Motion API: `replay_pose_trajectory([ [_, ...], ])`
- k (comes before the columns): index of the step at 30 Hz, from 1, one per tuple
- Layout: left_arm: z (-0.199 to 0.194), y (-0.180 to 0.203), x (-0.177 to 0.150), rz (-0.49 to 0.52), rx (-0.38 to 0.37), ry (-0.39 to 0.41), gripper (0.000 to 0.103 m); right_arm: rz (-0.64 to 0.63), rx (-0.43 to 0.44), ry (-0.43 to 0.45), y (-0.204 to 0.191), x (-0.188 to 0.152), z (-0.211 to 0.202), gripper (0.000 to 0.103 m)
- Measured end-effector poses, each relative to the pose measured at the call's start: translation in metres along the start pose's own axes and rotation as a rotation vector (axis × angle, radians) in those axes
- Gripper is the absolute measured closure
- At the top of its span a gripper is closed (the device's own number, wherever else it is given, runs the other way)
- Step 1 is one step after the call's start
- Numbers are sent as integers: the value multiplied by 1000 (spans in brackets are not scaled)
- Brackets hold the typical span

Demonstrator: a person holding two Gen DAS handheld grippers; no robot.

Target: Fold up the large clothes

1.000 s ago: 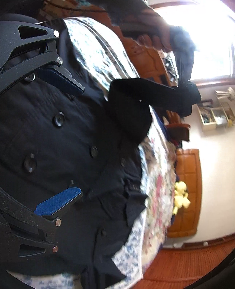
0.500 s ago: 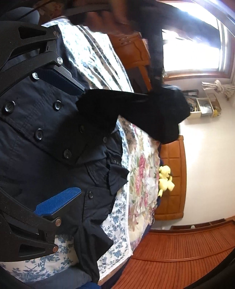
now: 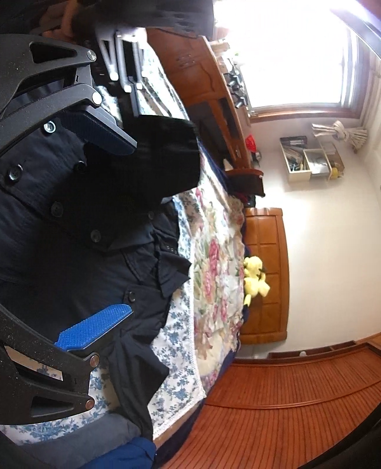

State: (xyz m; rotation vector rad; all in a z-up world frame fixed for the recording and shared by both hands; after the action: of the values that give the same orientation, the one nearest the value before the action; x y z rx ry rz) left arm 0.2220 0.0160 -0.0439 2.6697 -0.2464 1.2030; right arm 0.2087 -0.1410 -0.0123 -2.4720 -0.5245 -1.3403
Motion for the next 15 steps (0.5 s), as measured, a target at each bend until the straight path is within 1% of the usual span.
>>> replay_pose_trajectory([
  [1,-4,-2,-4,-5,-3,5,78,0,-1,0,0,0,0,0],
  [3,-11,-5,-11,-16,-1,16,73,-2,-3,0,-1,0,-1,0],
  [5,-17,-9,-18,-20,12,25,72,-3,-4,-3,-2,0,0,0],
  [10,-31,-20,-36,-30,100,61,71,-15,-7,-25,-6,-5,7,0],
  [15,-33,-25,-53,-20,122,50,71,-26,-17,-65,-7,-14,18,0],
])
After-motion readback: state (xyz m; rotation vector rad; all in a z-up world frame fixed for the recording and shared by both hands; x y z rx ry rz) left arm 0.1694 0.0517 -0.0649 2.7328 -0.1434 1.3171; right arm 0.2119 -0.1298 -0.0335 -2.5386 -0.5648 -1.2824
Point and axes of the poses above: each gripper's, at about its wrist camera, not at the fingertips, and z roughly the way its jaws point, y to its right, x to its top, the point moved 1 cm from there along z, roughly the way its jaws point, and after that the axes turned 8 degrees about -y, right-handed, at the moved point
